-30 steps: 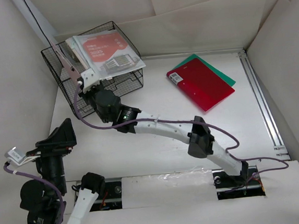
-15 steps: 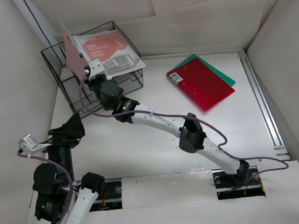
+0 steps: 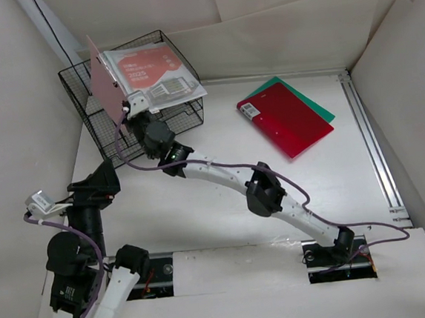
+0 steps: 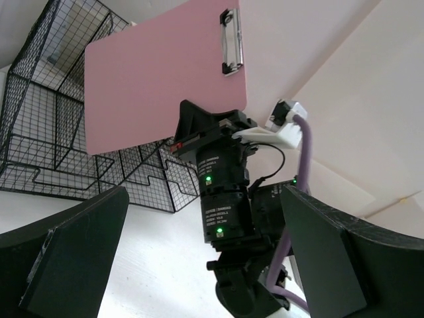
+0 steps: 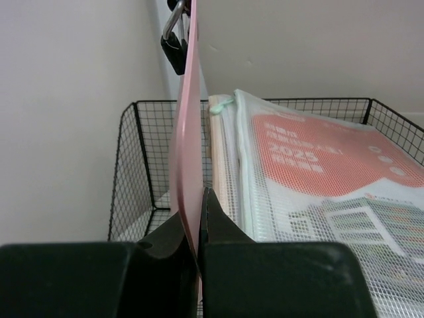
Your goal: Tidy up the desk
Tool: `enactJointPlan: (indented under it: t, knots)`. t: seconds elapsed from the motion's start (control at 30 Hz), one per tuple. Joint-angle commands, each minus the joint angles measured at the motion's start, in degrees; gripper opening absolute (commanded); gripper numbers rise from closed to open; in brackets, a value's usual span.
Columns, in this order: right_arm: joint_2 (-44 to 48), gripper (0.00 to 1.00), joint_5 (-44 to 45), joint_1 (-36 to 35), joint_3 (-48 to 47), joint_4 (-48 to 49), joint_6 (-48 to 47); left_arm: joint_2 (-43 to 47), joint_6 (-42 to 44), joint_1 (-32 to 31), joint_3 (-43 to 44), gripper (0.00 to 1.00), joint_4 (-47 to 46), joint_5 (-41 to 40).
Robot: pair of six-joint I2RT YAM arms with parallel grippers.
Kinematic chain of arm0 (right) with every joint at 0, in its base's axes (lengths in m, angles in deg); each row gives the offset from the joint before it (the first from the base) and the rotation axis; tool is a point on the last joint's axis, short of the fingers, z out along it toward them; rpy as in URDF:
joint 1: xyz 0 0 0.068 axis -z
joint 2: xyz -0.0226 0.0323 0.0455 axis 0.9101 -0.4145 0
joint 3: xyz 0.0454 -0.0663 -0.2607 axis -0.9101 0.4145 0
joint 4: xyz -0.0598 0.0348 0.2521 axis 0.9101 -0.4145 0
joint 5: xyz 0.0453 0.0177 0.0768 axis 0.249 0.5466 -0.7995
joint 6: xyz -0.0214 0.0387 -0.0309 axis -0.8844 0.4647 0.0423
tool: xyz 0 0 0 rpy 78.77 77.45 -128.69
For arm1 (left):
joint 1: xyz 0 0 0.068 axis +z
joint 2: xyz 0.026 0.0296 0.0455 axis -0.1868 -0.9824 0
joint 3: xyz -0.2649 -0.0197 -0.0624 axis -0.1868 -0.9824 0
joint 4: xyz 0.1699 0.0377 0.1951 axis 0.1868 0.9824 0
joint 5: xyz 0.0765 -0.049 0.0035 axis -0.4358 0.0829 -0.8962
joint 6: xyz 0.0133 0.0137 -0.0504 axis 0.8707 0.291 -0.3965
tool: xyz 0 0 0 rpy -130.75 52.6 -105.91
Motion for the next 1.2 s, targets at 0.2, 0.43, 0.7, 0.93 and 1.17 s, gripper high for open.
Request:
enactJointPlan:
  t: [0.2, 0.43, 0.7, 0.93, 1.17]
  knots:
    - [10.28, 0.0, 4.94, 2.14, 6.94, 12.04, -4.32, -1.94, 0.8, 0.18, 0.1, 1.0, -4.71, -0.02]
    - [9.14, 0.0, 6.35, 1.62, 5.18, 12.66, -7.49, -2.47, 0.8, 0.18, -0.42, 1.0, -5.24, 1.82]
    - [3.43, 0.0, 2.76, 1.61, 0.35, 11.26, -7.49, -1.95, 0.8, 0.18, -0.43, 1.0, -5.76, 1.82]
    - [-0.7, 0.0, -1.99, 2.67, 0.35, 9.32, -2.31, -1.94, 0.8, 0.18, -1.48, 1.0, -5.76, 2.35]
    - [-2.46, 0.0, -1.47, 2.67, 3.07, 8.62, 0.86, -1.94, 0.8, 0.18, -1.48, 1.0, -5.76, 2.88]
